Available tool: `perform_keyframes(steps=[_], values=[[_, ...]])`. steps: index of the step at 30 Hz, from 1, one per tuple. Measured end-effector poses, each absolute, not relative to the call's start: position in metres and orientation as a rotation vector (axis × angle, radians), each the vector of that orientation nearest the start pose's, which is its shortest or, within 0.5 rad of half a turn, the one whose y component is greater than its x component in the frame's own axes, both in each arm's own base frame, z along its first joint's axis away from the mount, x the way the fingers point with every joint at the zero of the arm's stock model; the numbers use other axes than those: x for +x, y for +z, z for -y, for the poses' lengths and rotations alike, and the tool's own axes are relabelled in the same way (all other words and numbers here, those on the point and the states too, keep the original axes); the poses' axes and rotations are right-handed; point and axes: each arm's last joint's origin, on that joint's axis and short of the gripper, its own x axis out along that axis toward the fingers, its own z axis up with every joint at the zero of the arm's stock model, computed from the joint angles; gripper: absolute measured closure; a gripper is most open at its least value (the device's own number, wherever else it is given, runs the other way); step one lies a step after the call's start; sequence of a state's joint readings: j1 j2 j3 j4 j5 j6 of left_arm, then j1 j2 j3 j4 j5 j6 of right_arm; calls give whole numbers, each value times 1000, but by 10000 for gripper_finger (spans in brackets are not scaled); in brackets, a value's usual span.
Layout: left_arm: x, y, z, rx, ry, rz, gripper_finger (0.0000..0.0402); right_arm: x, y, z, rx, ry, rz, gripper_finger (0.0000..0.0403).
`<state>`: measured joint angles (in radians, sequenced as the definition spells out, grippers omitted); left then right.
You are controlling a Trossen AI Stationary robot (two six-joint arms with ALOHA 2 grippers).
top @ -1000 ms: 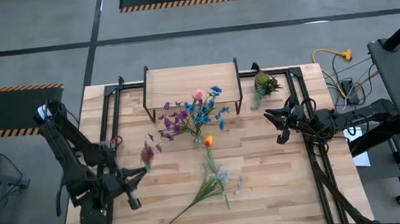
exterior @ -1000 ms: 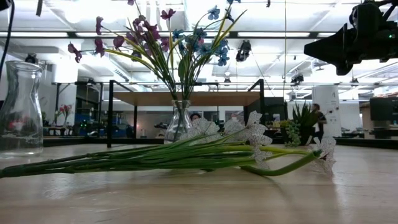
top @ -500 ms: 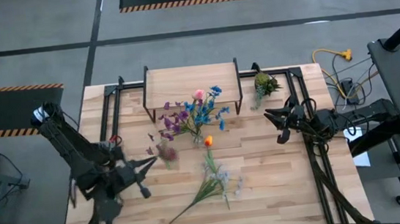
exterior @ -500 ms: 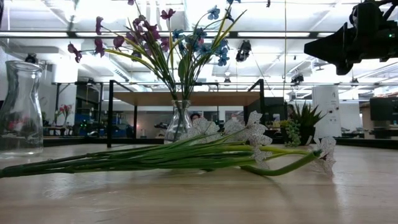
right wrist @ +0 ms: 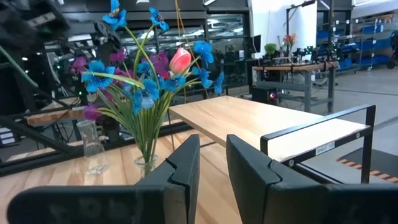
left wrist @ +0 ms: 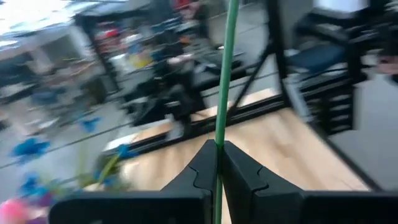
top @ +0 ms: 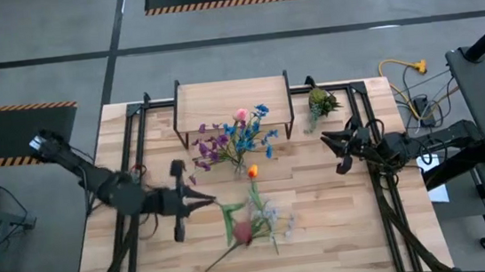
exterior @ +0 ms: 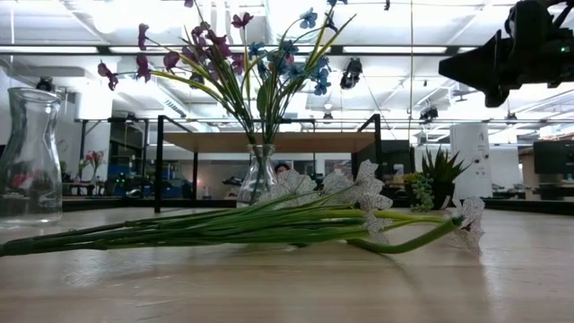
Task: Pick and place flowers into a vace then onto a shelf
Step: Put the red flower into the left transparent vase
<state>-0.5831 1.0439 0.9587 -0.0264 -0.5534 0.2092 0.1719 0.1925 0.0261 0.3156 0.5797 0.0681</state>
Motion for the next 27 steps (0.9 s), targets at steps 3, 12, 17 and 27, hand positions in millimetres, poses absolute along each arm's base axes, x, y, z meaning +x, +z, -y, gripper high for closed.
perform_keyframes(steps=[3, 12, 17, 27], values=[[204, 361, 88, 219, -128, -84, 401, 104, 187, -2, 126, -402, 159, 330], [144, 384, 46, 68, -163, -198, 401, 105, 187, -2, 150, -400, 163, 330], [101, 375, 32, 36, -171, -127, 401, 104, 187, -2, 155, -399, 168, 330], [69, 328, 20, -110, -165, 29, 401, 104, 187, -2, 155, -399, 169, 330]])
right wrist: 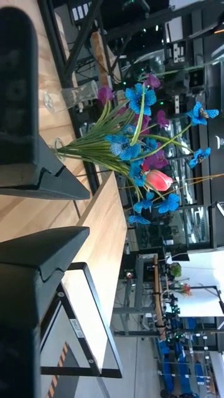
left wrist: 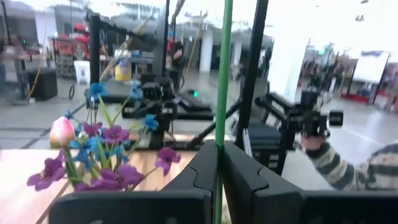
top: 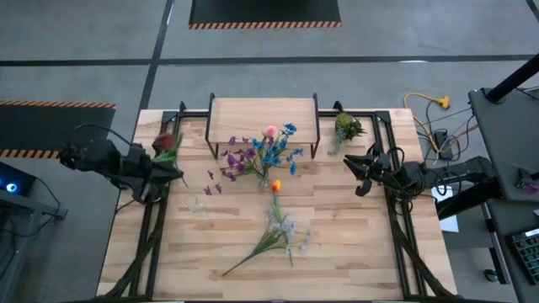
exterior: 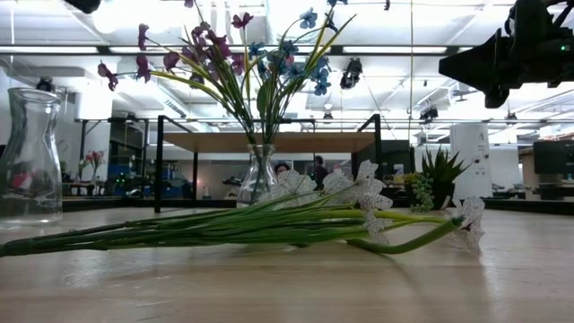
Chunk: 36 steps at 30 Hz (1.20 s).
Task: Pick and place flowers into a vace then onto a shelf
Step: Put the red flower into the left transparent vase
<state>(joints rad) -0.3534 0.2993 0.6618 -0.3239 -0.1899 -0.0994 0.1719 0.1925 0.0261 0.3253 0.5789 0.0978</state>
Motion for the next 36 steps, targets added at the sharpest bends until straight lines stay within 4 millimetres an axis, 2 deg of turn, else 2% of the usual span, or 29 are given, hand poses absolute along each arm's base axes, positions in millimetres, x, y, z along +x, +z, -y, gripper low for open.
perform_keyframes(steps=[5, 9, 11, 13, 25, 32, 36], values=[[74, 312, 21, -115, -163, 17, 401, 104, 187, -2, 155, -399, 171, 330], [76, 309, 22, -148, -162, 6, 401, 104, 188, -2, 148, -399, 176, 330], [76, 302, 22, -151, -151, -55, 401, 104, 189, -2, 132, -400, 182, 330], [76, 296, 21, -173, -119, -107, 401, 104, 190, -2, 119, -401, 187, 330], [91, 262, 22, -161, 47, -151, 401, 104, 190, -2, 117, -402, 187, 330], [87, 269, 22, -216, 21, -184, 401, 104, 190, -2, 114, -402, 186, 330], [83, 266, 20, -290, 54, -307, 401, 104, 190, -2, 117, -402, 187, 330]])
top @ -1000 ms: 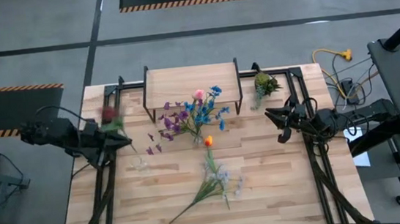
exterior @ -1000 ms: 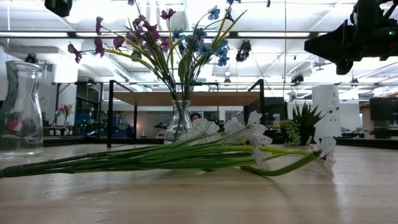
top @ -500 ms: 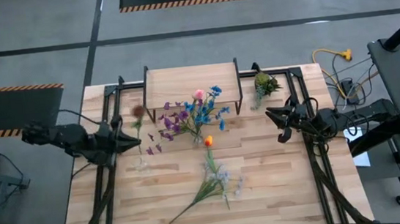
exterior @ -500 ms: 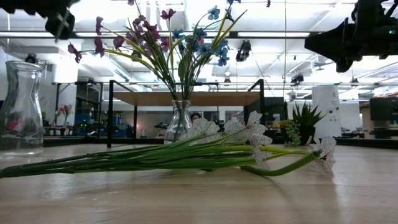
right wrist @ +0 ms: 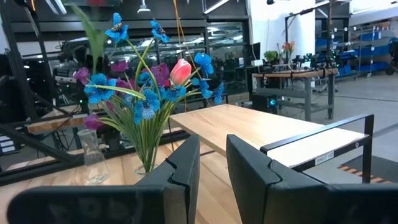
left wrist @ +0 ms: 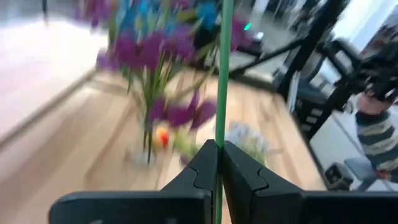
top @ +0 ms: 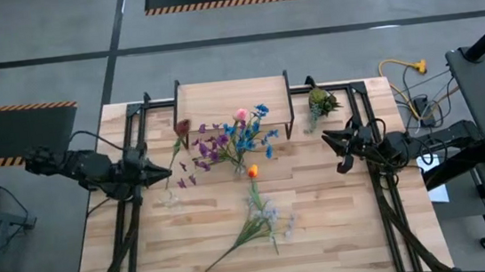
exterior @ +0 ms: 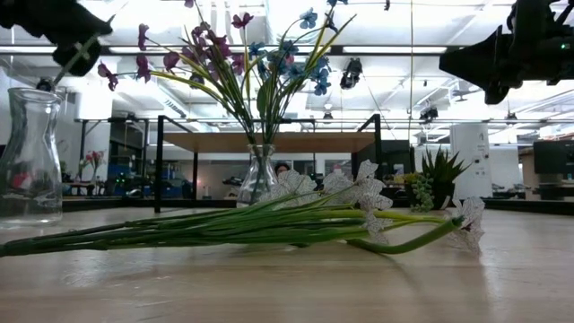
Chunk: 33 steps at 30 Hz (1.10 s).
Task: Pick and place flowers into a vace then onto a shelf
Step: Put the red flower into the left transparent vase
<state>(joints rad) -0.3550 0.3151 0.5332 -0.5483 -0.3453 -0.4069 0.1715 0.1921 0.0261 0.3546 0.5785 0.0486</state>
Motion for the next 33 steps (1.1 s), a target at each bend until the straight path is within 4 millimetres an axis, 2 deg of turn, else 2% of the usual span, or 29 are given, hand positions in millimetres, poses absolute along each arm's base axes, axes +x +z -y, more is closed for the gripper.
perform_keyframes(steps=[12, 18, 27, 33], values=[[95, 254, 25, -277, 80, -422, 401, 104, 190, -2, 116, -401, 185, 330], [95, 253, 26, -271, 64, -427, 401, 104, 190, -2, 116, -401, 184, 330], [95, 241, 32, -273, 25, -458, 402, 104, 190, -2, 114, -401, 184, 330], [98, 240, 34, -274, 16, -421, 402, 104, 190, -2, 113, -401, 184, 330]])
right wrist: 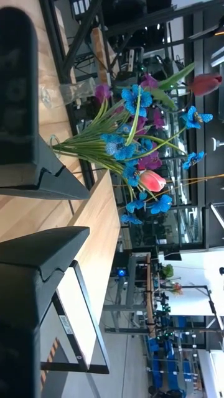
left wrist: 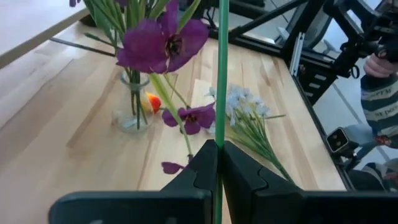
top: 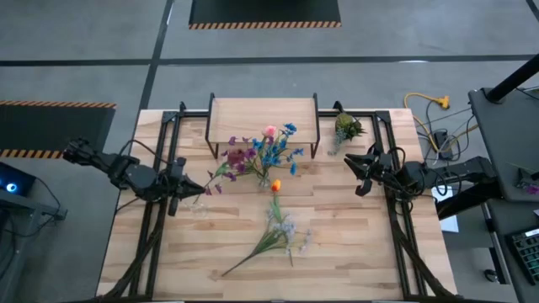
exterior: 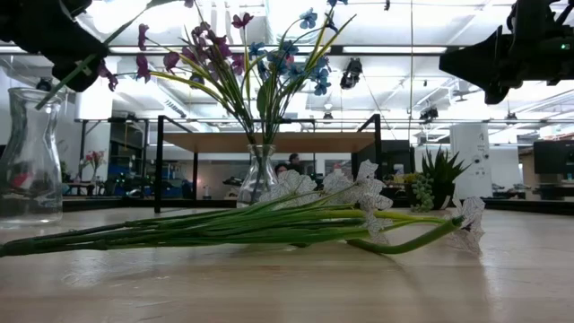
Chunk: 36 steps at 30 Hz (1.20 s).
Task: Pick and place flowers into a vace then onto a shelf
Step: Put the red flower into the left transparent vase
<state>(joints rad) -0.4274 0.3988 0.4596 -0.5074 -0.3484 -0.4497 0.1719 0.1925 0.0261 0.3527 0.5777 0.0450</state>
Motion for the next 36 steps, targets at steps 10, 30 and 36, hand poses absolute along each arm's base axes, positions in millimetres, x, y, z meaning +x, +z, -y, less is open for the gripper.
perform_keyframes(steps=[10, 30, 36], values=[[97, 222, 33, -273, 30, -447, 402, 104, 190, -2, 109, -401, 183, 330], [96, 207, 32, -258, -4, -278, 402, 104, 190, -2, 109, -402, 182, 330], [95, 205, 32, -247, -13, -244, 402, 104, 190, -2, 109, -402, 182, 330]])
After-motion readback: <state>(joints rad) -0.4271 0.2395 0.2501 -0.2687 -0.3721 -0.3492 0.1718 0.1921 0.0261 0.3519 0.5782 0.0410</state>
